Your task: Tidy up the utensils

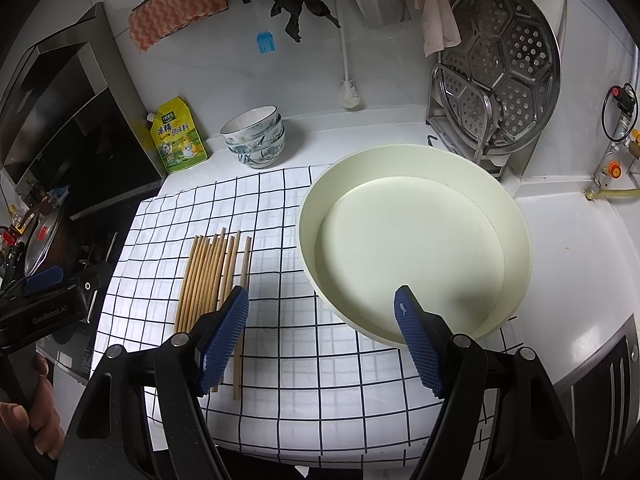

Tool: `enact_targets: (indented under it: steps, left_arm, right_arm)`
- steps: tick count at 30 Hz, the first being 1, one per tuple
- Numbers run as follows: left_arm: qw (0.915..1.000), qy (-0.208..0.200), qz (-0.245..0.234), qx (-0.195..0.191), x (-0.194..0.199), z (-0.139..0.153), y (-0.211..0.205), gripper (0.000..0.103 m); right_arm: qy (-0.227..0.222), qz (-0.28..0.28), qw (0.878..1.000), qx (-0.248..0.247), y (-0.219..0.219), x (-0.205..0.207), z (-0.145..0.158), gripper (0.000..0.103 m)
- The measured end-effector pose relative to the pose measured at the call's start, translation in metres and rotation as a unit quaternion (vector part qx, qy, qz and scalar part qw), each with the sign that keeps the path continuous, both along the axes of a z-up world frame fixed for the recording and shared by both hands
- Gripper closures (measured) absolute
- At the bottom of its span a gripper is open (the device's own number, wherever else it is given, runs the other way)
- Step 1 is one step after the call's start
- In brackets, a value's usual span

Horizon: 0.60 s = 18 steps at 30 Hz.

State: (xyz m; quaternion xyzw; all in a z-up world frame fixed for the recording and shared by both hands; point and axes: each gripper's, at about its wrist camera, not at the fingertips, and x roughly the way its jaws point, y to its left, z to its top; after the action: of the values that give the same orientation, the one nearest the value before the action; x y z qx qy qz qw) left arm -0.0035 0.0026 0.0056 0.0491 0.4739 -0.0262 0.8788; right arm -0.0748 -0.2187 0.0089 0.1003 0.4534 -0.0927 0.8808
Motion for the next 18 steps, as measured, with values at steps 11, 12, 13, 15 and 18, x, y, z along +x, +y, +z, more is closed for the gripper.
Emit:
enact_targets:
  steps: [11, 12, 13, 15, 18]
  left_arm:
    - [1.0, -0.001, 0.002, 0.0, 0.0008, 0.0005, 0.0016, 0.006]
    - [1.0, -0.001, 0.003, 0.0, 0.0012, 0.0006, 0.0022, 0.006]
    - [1.0, -0.001, 0.003, 0.0, 0.0014, 0.0008, 0.0025, 0.006]
    - [1.0, -0.001, 0.004, 0.001, 0.0023, 0.0012, 0.0031, 0.006]
    - [1.0, -0.001, 0.003, 0.001, 0.0023, 0.0014, 0.003, 0.006]
  right_arm:
    - [-0.001, 0.001, 1.0, 0.001, 0.0012, 0.0003, 0.0006, 0.031]
    - [-0.001, 0.002, 1.0, 0.001, 0.0014, 0.0007, 0.0012, 0.031]
    - [-0.001, 0.002, 1.0, 0.001, 0.0018, 0.0011, 0.0017, 0.031]
    - [-0.001, 0.003, 1.0, 0.001, 0.002, 0.0019, 0.0014, 0.031]
    - [-0.001, 0.002, 1.0, 0.001, 0.002, 0.0018, 0.0014, 0.031]
